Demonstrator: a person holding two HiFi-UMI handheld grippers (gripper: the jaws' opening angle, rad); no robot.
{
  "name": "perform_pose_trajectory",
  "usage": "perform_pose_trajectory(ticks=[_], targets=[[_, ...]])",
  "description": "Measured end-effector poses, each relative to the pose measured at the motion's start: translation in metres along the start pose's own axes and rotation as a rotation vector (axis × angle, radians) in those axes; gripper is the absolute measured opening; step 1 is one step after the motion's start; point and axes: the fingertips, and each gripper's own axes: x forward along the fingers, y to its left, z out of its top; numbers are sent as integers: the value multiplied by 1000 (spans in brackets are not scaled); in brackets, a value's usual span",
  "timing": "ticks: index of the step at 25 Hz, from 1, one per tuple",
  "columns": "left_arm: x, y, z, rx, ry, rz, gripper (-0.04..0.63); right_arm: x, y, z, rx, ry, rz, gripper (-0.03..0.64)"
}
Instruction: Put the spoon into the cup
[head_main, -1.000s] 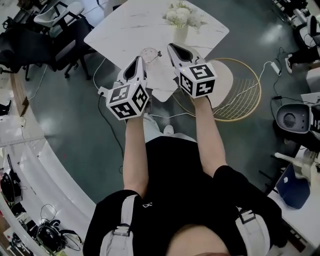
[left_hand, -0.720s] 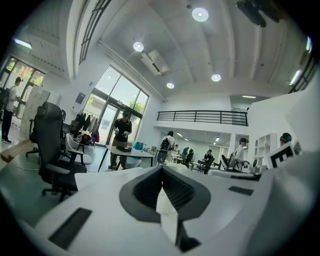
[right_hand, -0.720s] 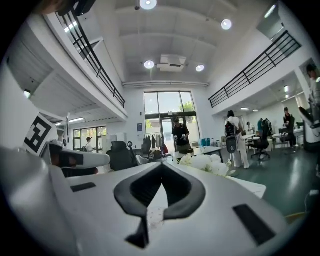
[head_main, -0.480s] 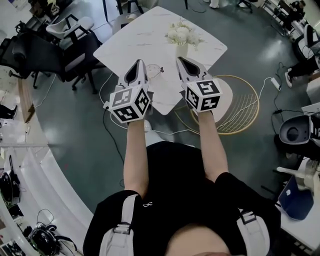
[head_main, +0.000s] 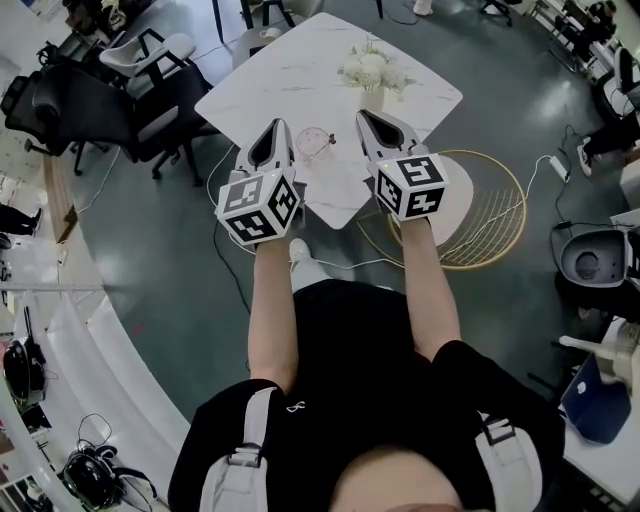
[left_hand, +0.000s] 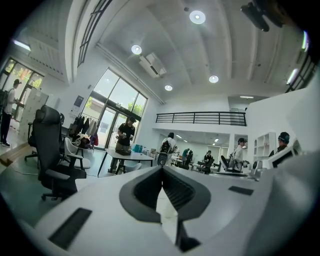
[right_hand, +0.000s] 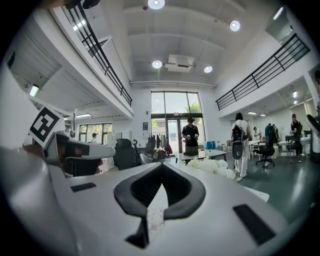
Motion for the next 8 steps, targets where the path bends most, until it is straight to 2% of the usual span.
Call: perform_pose_trajectory(ticks=[8], targets=[[-3,13,-3,-25,5,3,15,7,11,-6,-4,8,17,6]])
